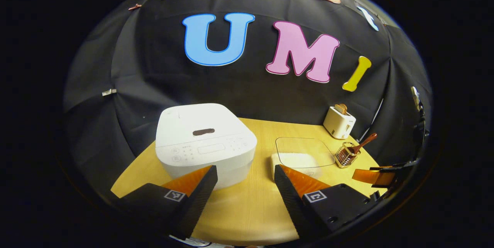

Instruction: Close the left gripper, press the button to open the rice cooker; take a wooden spoon from the chopstick holder with the right hand, scoop a spoonful of rice and pour it into the rice cooker, then put the wooden spoon back into the chopstick holder.

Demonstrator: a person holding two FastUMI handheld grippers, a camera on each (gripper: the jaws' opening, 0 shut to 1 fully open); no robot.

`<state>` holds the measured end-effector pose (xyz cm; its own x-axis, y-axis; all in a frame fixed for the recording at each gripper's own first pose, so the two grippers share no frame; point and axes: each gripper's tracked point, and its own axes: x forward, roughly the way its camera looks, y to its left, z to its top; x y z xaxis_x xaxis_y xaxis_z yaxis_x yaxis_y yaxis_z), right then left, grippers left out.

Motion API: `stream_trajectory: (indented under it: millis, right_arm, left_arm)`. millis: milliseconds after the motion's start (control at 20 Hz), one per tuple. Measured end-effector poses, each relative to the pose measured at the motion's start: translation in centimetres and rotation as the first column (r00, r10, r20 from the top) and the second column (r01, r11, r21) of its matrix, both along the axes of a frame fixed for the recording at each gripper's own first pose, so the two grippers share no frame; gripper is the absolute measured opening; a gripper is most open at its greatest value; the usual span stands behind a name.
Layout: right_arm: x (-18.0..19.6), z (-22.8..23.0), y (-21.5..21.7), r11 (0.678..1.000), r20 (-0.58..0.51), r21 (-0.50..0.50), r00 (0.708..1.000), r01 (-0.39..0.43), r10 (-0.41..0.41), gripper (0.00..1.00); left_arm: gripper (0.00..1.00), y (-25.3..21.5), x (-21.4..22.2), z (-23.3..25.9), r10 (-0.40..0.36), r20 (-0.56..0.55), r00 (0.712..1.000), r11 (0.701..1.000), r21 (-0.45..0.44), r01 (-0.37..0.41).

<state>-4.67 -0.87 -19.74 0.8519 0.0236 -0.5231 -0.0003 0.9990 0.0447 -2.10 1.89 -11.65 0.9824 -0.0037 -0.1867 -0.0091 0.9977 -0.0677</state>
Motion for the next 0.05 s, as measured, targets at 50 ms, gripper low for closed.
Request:
stream_trajectory:
  millis: [50]
  right_arm:
    - [-0.22,-0.20,-0.02,1.000,-0.003,-0.017,1.000,0.001,-0.001,0.98]
  left_arm:
    - [0.96,-0.09,-0.16,-0.22,-0.011,0.004,1.000,1.000,0.015,0.011]
